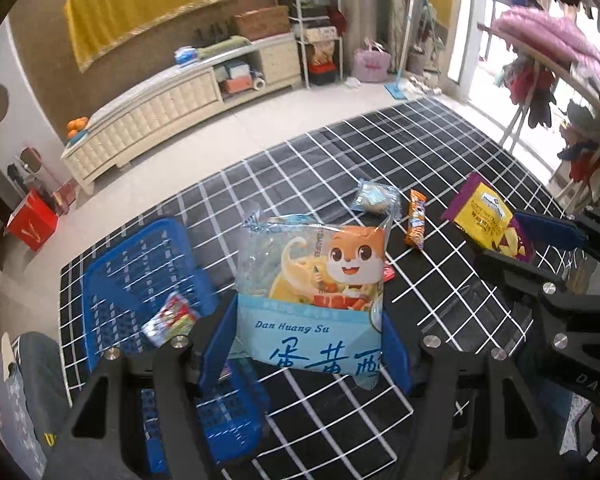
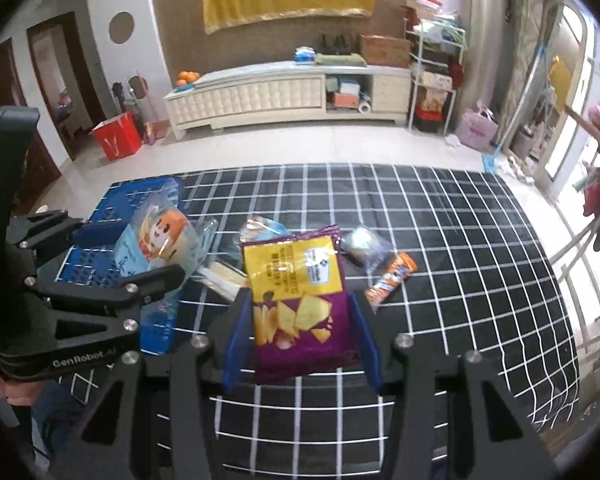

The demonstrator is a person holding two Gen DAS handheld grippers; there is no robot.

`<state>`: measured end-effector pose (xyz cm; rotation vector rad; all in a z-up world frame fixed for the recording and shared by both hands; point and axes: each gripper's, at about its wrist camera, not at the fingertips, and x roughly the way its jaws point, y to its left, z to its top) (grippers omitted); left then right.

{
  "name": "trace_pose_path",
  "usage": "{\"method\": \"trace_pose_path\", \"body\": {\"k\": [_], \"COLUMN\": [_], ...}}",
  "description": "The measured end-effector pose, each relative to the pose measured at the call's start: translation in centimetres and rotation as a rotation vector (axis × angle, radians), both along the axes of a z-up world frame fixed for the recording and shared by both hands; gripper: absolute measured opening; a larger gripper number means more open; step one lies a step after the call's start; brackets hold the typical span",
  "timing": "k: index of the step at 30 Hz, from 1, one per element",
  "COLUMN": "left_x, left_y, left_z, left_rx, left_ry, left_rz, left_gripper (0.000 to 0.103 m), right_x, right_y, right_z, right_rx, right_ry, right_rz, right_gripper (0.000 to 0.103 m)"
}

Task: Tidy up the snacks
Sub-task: 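Carry both bags over the blue basket and release them inside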

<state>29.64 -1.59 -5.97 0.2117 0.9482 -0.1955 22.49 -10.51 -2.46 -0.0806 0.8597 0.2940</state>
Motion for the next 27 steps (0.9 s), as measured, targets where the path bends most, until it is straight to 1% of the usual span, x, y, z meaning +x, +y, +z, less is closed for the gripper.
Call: {"method": "trace_pose_path", "body": {"k": [3, 9, 14, 17, 19, 24, 27], "left_x": [-1.6, -3.1, -3.9, -4.1, -4.0, -2.9, -2.6], "left_y": [2.0, 6.3, 9.9, 11.9, 12.9, 14.5, 14.8], "left_z": [1.2, 2.2, 2.0, 1.1, 0.0, -3.3, -4.5], "left_rx": [-0.006, -0.009, -0.002, 0.003, 0.001, -0.015, 0.002], "left_ry": [-0.016, -0.04, -0.038, -0.013, 0.013, 0.093, 0.111], "left_rz": [0.023, 0.076, 0.124, 0.151, 0.16, 0.177, 0.167], "left_gripper": [0.063, 0.063, 0.064, 0.064, 0.064, 0.064, 0.065], "right_x": [-0.5, -0.8, -0.8, -0.2, 0.3, 1.0, 1.7], "right_y": [2.1, 6.2, 9.5, 11.4, 12.8, 15.2, 16.6], "right_z": [0.8, 1.7, 1.6, 0.6, -0.3, -2.3, -3.2], "right_rx": [-0.006, 0.009, 0.02, 0.032, 0.024, 0.013, -0.008], "right_ry": [-0.017, -0.027, -0.027, 0.0, 0.017, 0.067, 0.087], "right_rz": [0.035, 0.101, 0.173, 0.205, 0.226, 0.254, 0.274], "right_gripper": [0.053, 0.053, 0.053, 0.053, 0.053, 0.053, 0.053]}}
